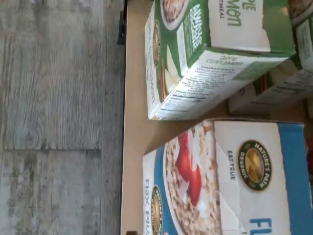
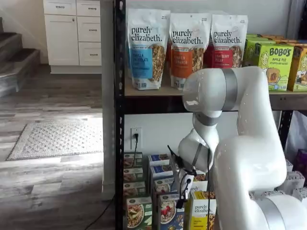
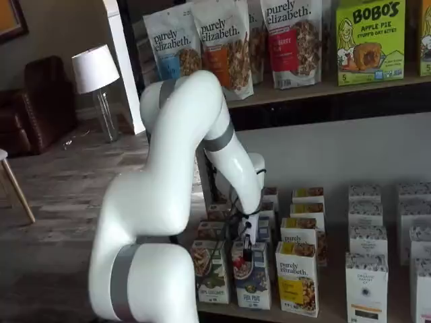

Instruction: Pick up the blue and white box that is on the bottom shelf, the second box from the left

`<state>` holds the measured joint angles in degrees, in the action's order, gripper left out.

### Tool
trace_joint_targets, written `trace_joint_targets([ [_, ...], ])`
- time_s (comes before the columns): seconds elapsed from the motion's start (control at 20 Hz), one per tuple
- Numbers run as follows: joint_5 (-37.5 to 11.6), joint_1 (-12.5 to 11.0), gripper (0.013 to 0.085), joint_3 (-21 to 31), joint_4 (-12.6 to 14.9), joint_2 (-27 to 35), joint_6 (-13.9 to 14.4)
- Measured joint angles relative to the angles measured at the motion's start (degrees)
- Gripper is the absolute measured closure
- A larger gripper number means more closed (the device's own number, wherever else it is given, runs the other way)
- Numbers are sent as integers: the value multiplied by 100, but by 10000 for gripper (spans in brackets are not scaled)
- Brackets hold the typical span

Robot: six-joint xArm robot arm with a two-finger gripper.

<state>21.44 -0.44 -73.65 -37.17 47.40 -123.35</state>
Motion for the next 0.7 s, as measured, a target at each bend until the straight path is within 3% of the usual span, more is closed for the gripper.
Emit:
trace_joint_targets([
  [0.3, 76, -31, 130, -243, 118, 175, 96],
  [0.55, 278, -62, 130, -501, 716, 344, 622],
  [0.7, 312, -49, 130, -613, 831, 433, 741],
])
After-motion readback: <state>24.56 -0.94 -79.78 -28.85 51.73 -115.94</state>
